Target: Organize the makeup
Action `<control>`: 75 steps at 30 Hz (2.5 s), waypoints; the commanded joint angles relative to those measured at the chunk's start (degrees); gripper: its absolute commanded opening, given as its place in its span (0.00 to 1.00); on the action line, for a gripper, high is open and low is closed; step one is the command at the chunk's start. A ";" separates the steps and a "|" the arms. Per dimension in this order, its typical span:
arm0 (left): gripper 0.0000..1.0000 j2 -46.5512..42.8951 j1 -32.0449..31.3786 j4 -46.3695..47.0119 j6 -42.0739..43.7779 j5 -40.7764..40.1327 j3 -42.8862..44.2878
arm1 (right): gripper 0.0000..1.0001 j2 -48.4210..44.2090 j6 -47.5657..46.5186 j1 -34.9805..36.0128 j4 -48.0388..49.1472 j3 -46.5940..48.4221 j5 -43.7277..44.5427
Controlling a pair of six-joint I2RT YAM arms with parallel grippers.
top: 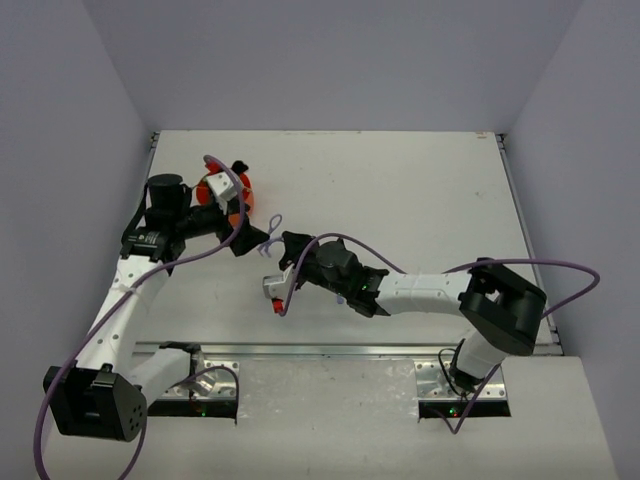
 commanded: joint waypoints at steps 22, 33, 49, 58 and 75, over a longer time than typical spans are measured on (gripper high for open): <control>0.68 5.56 -1.71 4.94 -2.01 -2.79 1.37 | 0.00 4.70 -11.65 1.85 10.73 1.42 2.09; 0.37 7.39 -2.99 4.96 -3.54 -5.41 1.53 | 0.00 4.51 -12.10 2.30 11.07 0.84 2.52; 0.00 4.85 -2.99 7.31 -4.70 -5.64 -0.73 | 0.79 9.68 -11.07 2.99 16.86 3.67 9.94; 0.00 5.00 -2.90 15.62 -9.43 -15.31 -1.22 | 0.99 7.17 -3.56 3.32 27.43 -0.03 18.90; 0.00 7.94 0.85 59.66 -9.67 -21.37 -16.25 | 0.99 -27.77 38.20 3.43 10.99 -21.55 11.91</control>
